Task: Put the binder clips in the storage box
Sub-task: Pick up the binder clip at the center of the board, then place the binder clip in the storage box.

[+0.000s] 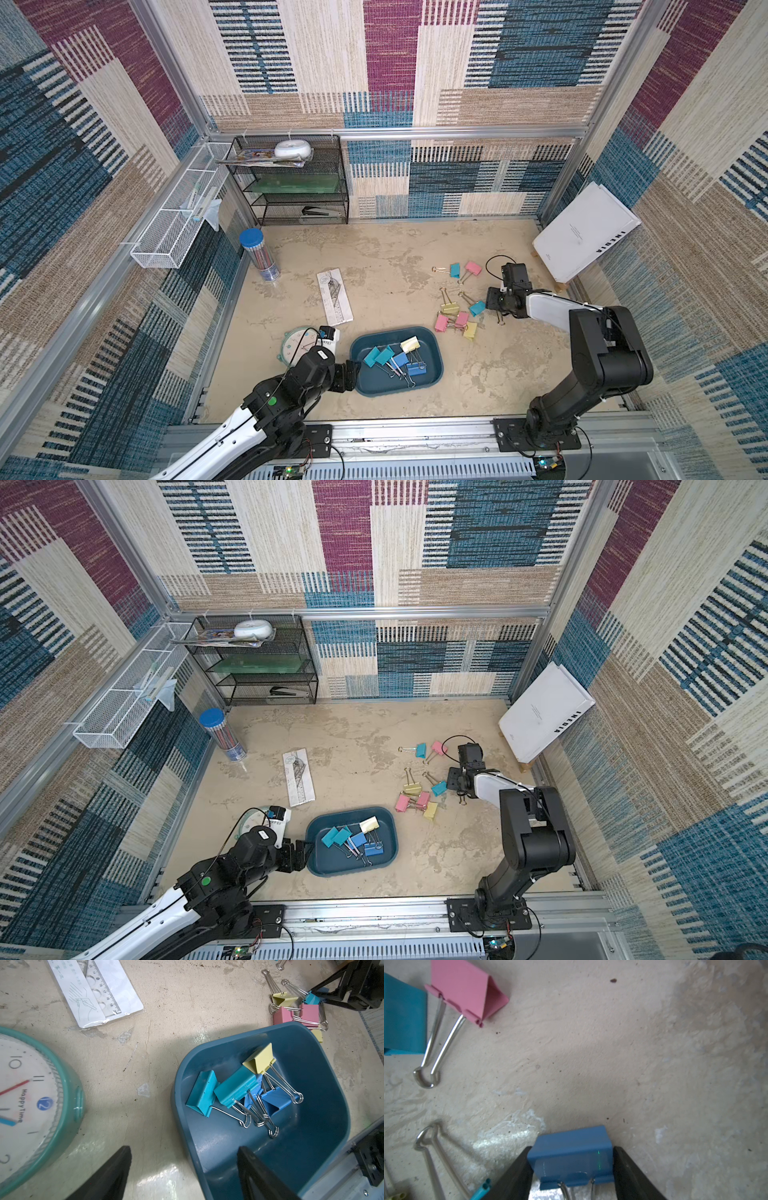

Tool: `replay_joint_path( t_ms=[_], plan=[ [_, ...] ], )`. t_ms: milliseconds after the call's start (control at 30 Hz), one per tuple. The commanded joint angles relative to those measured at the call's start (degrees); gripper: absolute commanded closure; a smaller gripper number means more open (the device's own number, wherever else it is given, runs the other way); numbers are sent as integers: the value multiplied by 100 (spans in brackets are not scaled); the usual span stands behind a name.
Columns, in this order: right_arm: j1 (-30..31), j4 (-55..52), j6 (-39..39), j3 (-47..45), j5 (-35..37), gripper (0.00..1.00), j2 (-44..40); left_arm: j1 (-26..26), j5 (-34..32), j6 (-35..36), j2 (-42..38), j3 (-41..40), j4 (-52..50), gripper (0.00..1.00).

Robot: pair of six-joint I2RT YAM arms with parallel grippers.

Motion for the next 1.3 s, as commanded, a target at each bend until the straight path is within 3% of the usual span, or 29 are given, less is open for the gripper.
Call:
replay_joint_path(
  t_ms=[0, 333, 467, 633, 900, 1033, 1267],
  plan=[
    [1, -66, 12, 66, 119, 40, -67, 0, -71, -11, 5, 37, 34, 16],
    [10, -509, -34, 578, 33, 44, -748, 0, -73, -15, 3, 27, 33, 16],
    [148, -679, 73, 641, -784, 45, -1268, 0, -73, -15, 7, 29, 41, 16],
    [1450, -651, 645, 528, -855, 46, -1806, 0, -68, -6, 46, 31, 59, 16],
    [3901, -535, 1882, 684, -133, 46, -1585, 0, -24, 3, 35, 30, 67, 16],
    [4675, -487, 2396, 715, 304, 46, -1438, 0, -2, 11, 33, 29, 77, 16],
    [5369, -6, 2598, 623, 497, 45, -958, 4, 28, 29, -12, 20, 77, 16]
  ],
)
